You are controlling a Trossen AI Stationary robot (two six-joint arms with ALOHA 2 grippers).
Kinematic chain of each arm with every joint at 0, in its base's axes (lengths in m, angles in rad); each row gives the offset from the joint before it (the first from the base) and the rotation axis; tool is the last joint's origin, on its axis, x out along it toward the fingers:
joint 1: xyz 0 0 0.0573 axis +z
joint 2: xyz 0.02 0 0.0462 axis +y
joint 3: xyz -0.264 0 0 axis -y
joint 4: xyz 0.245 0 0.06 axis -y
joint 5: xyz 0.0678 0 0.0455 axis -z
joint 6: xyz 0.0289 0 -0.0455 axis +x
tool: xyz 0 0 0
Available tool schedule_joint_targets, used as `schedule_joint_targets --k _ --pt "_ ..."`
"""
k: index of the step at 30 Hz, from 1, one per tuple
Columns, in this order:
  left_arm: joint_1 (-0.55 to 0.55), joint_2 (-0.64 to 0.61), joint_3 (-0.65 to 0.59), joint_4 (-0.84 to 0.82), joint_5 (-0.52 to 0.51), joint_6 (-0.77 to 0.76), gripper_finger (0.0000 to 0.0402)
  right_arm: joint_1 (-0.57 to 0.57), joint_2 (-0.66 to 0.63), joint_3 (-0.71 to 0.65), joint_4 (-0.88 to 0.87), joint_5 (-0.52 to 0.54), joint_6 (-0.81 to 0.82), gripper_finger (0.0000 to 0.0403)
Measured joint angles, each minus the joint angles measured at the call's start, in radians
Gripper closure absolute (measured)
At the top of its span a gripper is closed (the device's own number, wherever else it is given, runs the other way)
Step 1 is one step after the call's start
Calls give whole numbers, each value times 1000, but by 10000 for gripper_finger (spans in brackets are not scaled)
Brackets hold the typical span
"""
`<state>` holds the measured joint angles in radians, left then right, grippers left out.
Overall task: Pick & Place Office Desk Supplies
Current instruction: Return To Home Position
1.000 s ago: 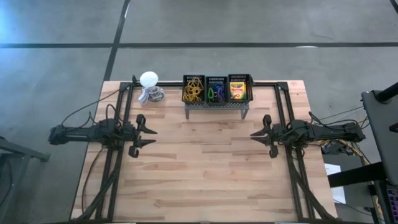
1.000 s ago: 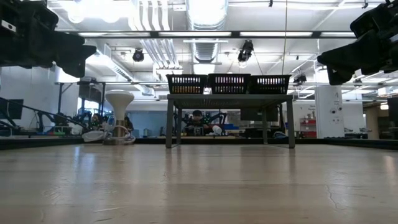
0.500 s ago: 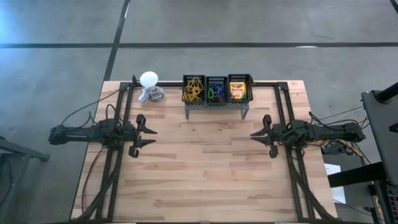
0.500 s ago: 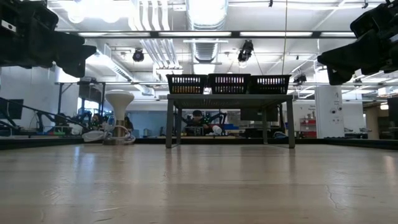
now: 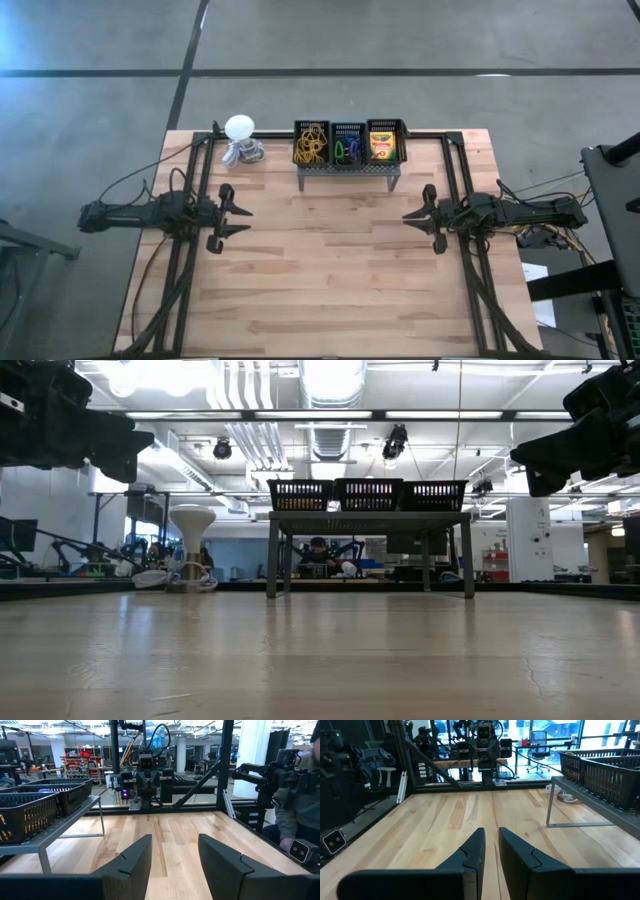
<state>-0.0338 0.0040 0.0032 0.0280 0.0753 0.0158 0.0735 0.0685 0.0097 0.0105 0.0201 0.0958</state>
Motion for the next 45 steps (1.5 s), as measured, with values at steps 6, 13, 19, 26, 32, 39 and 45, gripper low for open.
schedule_joint_targets --k 6,13,19,26,32,39,45 --pt "0 0 0 0 0 2 236 0 0 0 0 0 -2 351" --pt "0 0 0 -4 -69 7 236 0 0 0 0 1 0 351" --pt "1 3 8 -32 -101 12 246 0 0 0 0 1 -2 351" --pt "1 2 9 -33 -108 14 321 0 0 0 0 1 0 351" --pt "1 2 9 -34 -109 -4 395 0 0 0 0 1 -2 351" --pt "0 2 9 -34 -108 -24 399 0 0 0 0 1 0 351" --pt "0 2 9 -34 -106 -24 386 0 0 0 0 1 -1 351"
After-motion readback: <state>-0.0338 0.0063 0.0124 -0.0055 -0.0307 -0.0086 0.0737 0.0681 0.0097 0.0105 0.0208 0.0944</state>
